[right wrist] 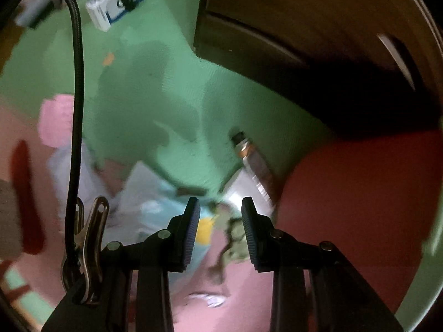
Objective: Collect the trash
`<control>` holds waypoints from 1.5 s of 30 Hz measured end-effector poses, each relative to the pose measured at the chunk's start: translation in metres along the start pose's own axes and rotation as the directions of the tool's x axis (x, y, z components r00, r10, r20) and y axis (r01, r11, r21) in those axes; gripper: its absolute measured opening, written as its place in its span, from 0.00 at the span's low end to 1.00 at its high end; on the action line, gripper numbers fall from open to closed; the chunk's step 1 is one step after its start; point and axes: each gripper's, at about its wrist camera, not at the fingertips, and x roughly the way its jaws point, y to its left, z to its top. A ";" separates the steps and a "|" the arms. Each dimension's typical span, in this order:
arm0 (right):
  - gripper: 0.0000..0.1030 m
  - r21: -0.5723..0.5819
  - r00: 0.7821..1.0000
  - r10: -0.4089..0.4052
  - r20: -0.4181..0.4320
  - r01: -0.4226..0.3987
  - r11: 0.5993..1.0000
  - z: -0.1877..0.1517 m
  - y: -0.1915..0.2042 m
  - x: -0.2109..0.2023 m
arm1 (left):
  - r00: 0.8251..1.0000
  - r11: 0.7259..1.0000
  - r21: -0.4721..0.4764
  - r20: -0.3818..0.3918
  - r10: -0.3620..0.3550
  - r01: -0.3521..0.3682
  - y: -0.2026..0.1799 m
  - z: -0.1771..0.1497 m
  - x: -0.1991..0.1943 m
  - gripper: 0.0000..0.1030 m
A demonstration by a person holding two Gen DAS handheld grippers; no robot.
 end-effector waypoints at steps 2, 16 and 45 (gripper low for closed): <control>0.31 -0.026 0.999 -0.032 -0.001 0.032 0.999 0.005 0.000 0.009 | 1.000 1.000 0.010 0.001 -0.015 0.015 0.001 0.001 -0.001 0.32; 0.31 -0.113 0.977 -0.206 0.048 0.210 0.971 0.037 0.004 0.049 | 0.997 0.998 -0.004 0.015 -0.070 0.071 0.039 -0.008 -0.013 0.32; 0.01 -0.215 0.945 -0.324 0.031 0.323 0.921 0.037 0.000 0.102 | 0.996 0.996 -0.003 0.022 -0.089 0.089 0.044 0.004 -0.012 0.32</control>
